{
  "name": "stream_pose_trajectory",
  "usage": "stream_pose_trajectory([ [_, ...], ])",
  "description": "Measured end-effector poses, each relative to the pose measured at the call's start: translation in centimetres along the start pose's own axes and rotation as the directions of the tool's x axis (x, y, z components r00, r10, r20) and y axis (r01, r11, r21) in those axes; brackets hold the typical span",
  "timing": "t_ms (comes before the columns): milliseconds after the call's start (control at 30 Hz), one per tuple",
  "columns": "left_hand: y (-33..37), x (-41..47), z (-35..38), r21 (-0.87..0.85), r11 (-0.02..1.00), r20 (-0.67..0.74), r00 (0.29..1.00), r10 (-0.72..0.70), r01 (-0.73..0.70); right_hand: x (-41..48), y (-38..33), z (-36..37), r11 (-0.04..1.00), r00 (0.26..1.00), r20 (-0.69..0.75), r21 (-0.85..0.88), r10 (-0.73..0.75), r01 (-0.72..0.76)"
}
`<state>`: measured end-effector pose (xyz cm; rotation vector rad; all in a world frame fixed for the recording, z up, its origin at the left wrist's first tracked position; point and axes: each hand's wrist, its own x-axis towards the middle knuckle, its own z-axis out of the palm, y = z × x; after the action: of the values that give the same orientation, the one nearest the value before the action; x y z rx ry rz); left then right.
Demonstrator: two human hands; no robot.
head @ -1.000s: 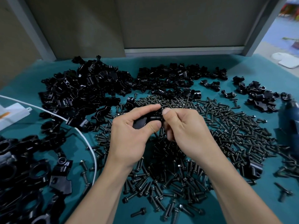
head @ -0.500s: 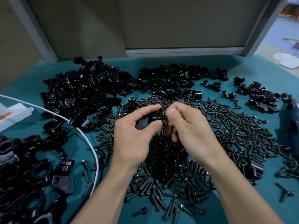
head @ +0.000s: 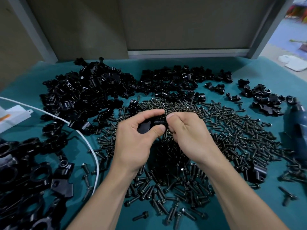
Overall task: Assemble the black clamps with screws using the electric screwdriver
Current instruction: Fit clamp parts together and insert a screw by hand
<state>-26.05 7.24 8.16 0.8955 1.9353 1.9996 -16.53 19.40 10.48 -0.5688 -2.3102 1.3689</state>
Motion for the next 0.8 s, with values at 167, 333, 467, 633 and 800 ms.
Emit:
stream_pose_trajectory([
  [167, 0.1, -0.2, 0.2, 0.008, 1.000, 0.010, 1.000, 0.014, -0.014, -0.2, -0.1, -1.1, 0.999, 0.999, 0.054, 0.039, -0.001, -0.001],
  [333, -0.2, -0.5, 0.8, 0.024, 0.999, 0.039, 0.998, 0.040, -0.041, 0.2, 0.1, 0.1, 0.994, 0.992, -0.124, -0.113, -0.019, 0.005],
  [467, -0.1, -0.7, 1.1, 0.063, 0.998, 0.047, 0.999, -0.001, -0.002, 0.1, -0.3, -1.2, 0.999, 0.999, -0.027, -0.037, -0.024, 0.023],
  [633, 1.0, -1.1, 2.1, -0.052, 0.995, 0.024, 0.997, -0.079, 0.080, -0.7, -1.0, -3.4, 0.994, 0.981, 0.179, 0.060, 0.080, -0.092],
  [800, 1.0, -1.5, 3.4, -0.188, 0.947, 0.067, 0.966, -0.251, 0.260, -3.9, -1.7, -6.6, 0.971, 0.991, -0.005, -0.197, 0.137, -0.135],
])
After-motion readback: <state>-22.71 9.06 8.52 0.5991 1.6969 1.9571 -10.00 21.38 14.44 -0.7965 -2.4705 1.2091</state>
